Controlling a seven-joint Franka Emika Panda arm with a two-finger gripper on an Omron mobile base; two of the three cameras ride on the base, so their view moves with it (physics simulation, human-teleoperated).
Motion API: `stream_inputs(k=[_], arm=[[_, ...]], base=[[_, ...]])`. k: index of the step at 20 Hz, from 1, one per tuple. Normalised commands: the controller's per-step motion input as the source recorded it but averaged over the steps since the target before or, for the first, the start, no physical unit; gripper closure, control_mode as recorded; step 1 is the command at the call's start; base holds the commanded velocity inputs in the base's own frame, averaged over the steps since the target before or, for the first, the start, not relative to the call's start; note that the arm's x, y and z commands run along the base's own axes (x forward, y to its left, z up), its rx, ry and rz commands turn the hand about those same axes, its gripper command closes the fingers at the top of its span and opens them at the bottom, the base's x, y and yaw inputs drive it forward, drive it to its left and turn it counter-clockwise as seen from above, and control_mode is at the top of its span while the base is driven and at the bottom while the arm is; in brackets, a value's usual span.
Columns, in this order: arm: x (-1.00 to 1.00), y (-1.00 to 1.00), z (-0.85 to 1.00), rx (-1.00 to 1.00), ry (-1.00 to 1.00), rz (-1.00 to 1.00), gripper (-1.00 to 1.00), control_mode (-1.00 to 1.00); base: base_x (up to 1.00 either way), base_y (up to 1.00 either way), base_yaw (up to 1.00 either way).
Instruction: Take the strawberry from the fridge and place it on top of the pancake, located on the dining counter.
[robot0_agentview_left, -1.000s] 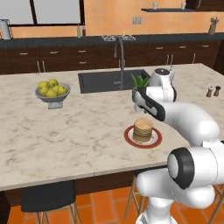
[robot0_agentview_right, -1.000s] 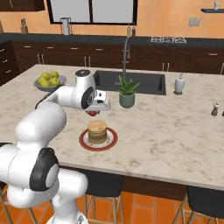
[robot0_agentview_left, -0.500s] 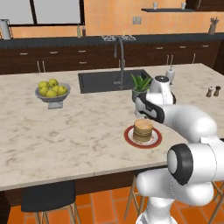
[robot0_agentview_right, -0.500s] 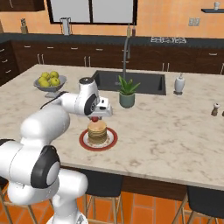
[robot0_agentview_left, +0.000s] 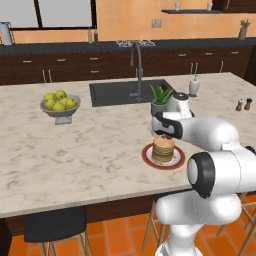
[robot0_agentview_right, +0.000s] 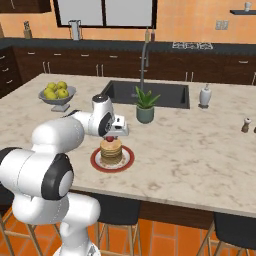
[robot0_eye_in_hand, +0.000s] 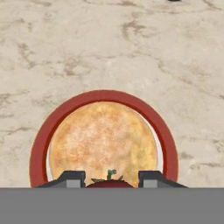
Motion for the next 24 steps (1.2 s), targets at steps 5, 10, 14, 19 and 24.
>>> stream_inputs(k=[5, 10, 14, 19, 24], arm=[[0.04, 0.03, -0.11, 0.0, 0.0, 0.0, 1.0, -1.0], [0.0, 0.01, -0.1, 0.0, 0.0, 0.0, 1.0, -1.0], [0.0, 0.0, -0.16, 0.0, 0.0, 0.0, 1.0, -1.0], [0.0, 0.01, -0.16, 0.0, 0.0, 0.0, 1.0, -1.0], [0.0, 0.0, -0.12, 0.0, 0.0, 0.0, 1.0, -1.0]], base=[[0.0, 0.0, 0.0], [0.0, 0.0, 0.0], [0.0, 0.0, 0.0], [0.0, 0.0, 0.0], [0.0, 0.0, 0.0]])
